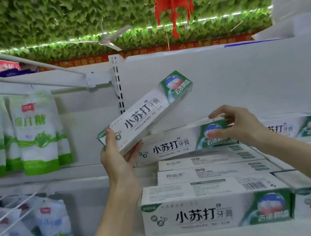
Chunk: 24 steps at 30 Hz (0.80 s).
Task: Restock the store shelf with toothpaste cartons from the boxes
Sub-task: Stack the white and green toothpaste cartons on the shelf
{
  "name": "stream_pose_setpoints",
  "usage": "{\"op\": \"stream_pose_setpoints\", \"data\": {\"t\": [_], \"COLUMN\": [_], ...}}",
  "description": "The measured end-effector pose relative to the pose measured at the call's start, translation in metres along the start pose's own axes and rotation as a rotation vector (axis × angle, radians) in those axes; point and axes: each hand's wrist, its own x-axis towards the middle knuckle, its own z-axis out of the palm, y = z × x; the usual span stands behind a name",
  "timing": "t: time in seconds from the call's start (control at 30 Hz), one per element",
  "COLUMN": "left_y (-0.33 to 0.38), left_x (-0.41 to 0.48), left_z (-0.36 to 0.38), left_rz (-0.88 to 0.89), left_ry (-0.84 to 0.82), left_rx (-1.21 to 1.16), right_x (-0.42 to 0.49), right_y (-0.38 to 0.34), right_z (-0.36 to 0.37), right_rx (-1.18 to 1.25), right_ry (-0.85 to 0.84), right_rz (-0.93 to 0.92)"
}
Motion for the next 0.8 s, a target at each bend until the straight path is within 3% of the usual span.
{"op": "stream_pose_setpoints", "data": {"t": [0.1,0.27,0.5,0.67,0.8], "left_y": [-0.002,0.001,0.014,0.020,0.014], "left_x": [0.001,0.000,-0.012,-0.038,-0.060], "left_z": [-0.001,-0.001,0.013,0.049,0.084], "left_rz": [0.007,-0.002,0.003,0.020,0.009], "left_ry": [-0.015,-0.053,-0.264,-0.411,-0.540], "left_rx": [0.049,0.090,0.263,0.349,0.489], "right_x": [0.002,-0.005,-0.034,-0.044,-0.053], "right_y": [0.006,0.007,-0.018,-0.022,-0.009], "right_z": [-0.003,-0.025,-0.058,-0.084,-0.118], "right_rx": [-0.091,0.124,0.361,0.399,0.381], "right_ry": [0.042,0.121,-0.103,-0.146,-0.043], "right_rz": [0.031,0.135,0.045,0.077,0.079]}}
